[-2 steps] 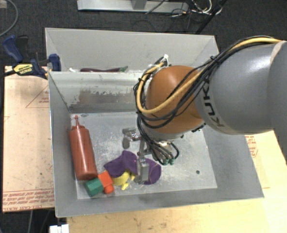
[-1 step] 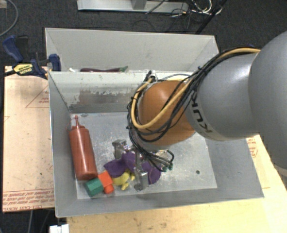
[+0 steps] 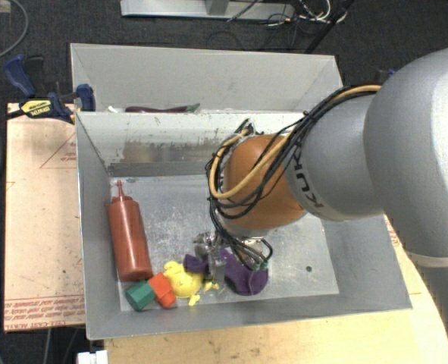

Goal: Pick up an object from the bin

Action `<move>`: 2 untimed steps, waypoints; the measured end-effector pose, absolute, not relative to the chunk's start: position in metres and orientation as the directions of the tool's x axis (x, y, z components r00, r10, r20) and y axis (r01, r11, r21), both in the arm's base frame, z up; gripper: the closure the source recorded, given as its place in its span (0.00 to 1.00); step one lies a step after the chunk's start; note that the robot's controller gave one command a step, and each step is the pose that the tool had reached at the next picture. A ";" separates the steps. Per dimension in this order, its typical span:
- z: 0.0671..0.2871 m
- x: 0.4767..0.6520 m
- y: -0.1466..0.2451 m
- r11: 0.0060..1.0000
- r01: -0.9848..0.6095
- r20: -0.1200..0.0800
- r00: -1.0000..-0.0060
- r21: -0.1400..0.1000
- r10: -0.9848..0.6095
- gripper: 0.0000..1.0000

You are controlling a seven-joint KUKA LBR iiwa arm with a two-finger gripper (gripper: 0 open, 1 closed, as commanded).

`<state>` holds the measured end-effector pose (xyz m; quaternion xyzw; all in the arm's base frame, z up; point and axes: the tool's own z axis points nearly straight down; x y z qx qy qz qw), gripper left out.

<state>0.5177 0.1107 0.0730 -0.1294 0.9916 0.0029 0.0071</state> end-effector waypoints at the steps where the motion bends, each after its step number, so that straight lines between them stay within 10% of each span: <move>1: 0.073 0.518 0.111 0.967 -0.256 -0.015 -0.967 0.004 -0.256 1.00; 2: 0.197 0.513 0.119 0.951 -0.308 -0.018 -0.951 0.004 -0.308 1.00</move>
Offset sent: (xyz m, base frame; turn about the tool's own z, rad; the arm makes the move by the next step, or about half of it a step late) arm -0.0049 0.0076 0.1245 -0.0552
